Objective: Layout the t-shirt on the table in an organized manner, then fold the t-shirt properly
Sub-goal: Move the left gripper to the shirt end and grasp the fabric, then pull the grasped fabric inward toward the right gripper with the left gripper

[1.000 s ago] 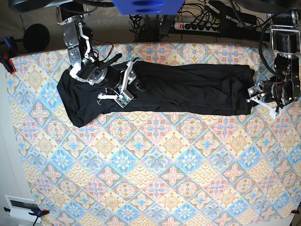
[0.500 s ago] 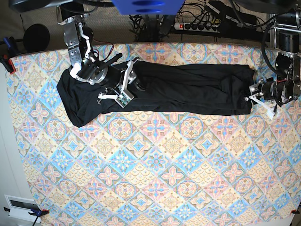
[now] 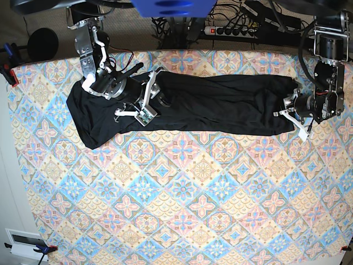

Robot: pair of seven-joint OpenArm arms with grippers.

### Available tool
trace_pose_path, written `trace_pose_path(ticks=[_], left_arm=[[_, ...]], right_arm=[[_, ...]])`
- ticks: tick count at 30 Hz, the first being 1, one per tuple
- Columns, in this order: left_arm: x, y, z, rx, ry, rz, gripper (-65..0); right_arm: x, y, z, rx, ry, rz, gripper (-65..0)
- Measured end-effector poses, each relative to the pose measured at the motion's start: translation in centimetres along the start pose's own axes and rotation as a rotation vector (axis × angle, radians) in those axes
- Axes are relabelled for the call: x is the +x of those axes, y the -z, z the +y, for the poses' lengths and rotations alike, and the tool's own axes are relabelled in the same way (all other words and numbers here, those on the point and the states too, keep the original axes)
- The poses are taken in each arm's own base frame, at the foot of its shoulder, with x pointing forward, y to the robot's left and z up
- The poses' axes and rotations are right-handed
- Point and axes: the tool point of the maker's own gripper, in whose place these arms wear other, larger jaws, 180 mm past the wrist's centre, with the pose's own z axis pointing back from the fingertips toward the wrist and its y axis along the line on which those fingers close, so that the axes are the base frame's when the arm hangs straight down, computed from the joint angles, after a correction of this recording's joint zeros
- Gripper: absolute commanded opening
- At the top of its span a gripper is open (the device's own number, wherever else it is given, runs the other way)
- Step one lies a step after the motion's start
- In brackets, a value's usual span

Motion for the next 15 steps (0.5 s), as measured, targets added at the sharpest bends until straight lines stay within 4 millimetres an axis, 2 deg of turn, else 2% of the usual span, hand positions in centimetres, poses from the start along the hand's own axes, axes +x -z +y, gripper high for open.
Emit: trace_pose_path(ticks=[4,7,10,15], left_arm=[[1.2,-0.7,1.3,0.047,-0.011,-0.056,-64.6],[3.7,-2.3,3.8,0.18,0.018,-0.115,-65.0],[6.3,-4.2,5.1,0.263,0.043,-0.192,-64.9],[8.3,-6.5,7.4,0.407,0.095,-0.234,-64.9]], right_arm=[[0.0,0.0,0.0,0.0,0.0,0.0,-42.6],[0.0,0.0,0.0,0.0,0.0,-0.001,-42.6],[0.1,0.0,0.0,0.0,-0.001,-0.003,-42.6],[0.2,0.0,-0.1,-0.001,-0.001,-0.005,-42.6]])
